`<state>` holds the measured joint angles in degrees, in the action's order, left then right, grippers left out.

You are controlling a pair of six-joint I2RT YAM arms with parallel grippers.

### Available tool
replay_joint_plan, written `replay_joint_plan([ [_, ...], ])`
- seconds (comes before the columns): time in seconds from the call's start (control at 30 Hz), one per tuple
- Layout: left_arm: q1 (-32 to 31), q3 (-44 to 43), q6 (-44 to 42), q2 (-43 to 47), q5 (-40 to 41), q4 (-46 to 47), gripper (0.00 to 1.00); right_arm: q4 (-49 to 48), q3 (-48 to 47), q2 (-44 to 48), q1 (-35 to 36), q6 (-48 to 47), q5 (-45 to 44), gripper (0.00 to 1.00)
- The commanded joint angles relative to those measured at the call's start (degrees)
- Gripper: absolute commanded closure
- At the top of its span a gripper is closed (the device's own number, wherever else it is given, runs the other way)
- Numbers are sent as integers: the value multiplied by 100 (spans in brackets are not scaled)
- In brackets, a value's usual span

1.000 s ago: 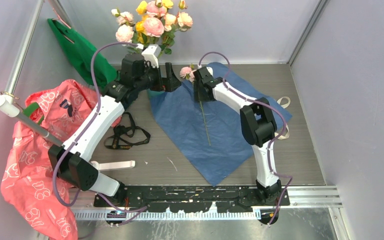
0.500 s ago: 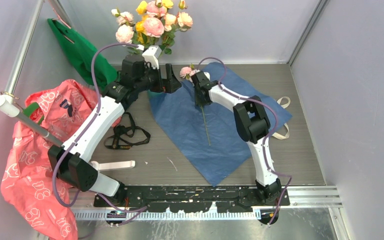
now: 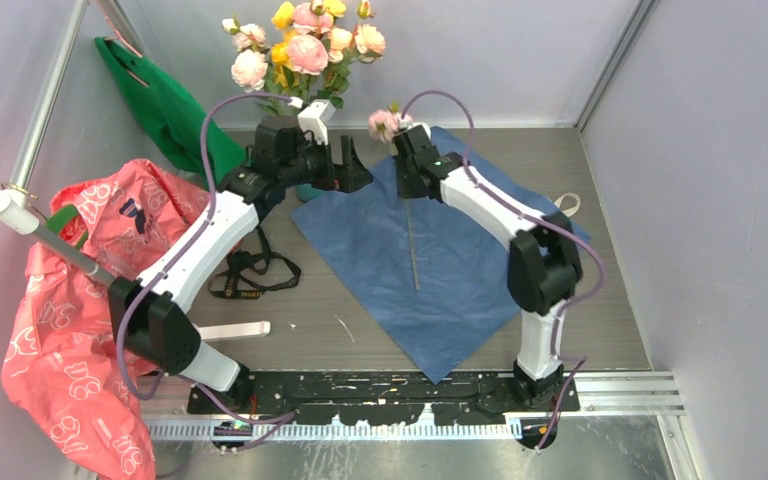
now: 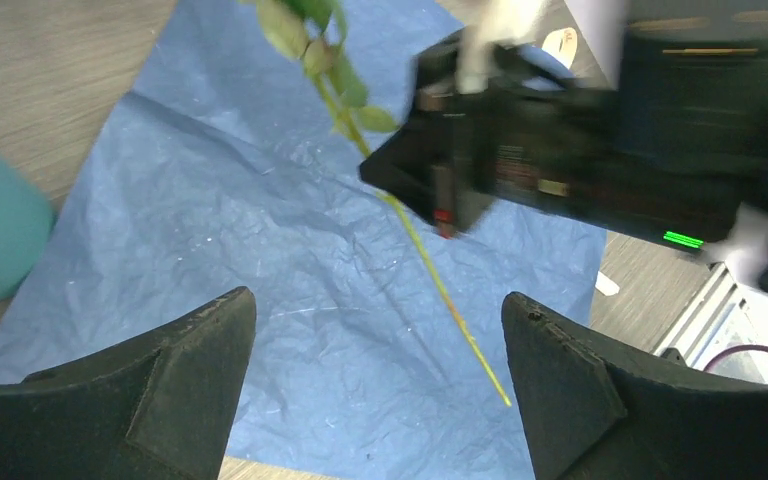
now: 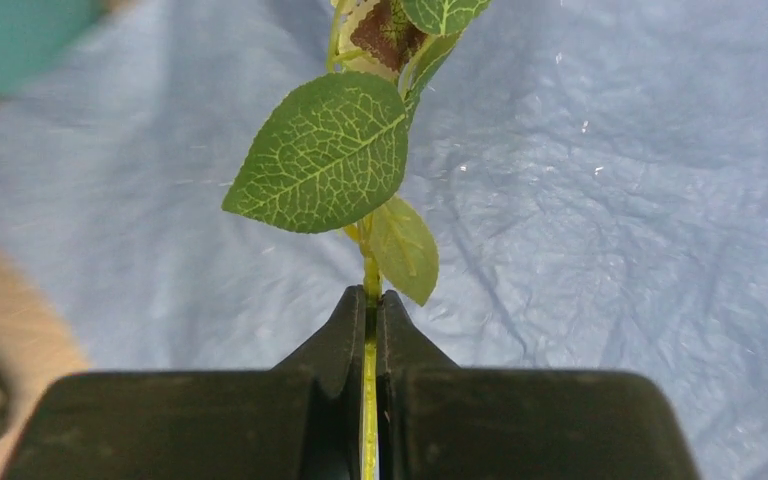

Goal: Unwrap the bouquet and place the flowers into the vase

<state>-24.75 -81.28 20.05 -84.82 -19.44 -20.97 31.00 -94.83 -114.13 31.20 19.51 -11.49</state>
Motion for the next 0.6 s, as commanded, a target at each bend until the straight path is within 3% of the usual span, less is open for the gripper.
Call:
replay_joint_plan([
  [0.0,-25,-325,250,-461,-413,578,9,-171,124,1510,359,-268,-14,99],
  [0.17,-23,-800,634,-771,-540,609,13,-197,589,2536,778,-264,-92,99],
  [0.43,-16,-444,1888,-668,-1776,2205,11,48,781,3388,971,-380,-237,99],
  [0.57,-23,-485,2024,-541,-1869,2303,13,15,978,3799,995,-442,-509,99],
])
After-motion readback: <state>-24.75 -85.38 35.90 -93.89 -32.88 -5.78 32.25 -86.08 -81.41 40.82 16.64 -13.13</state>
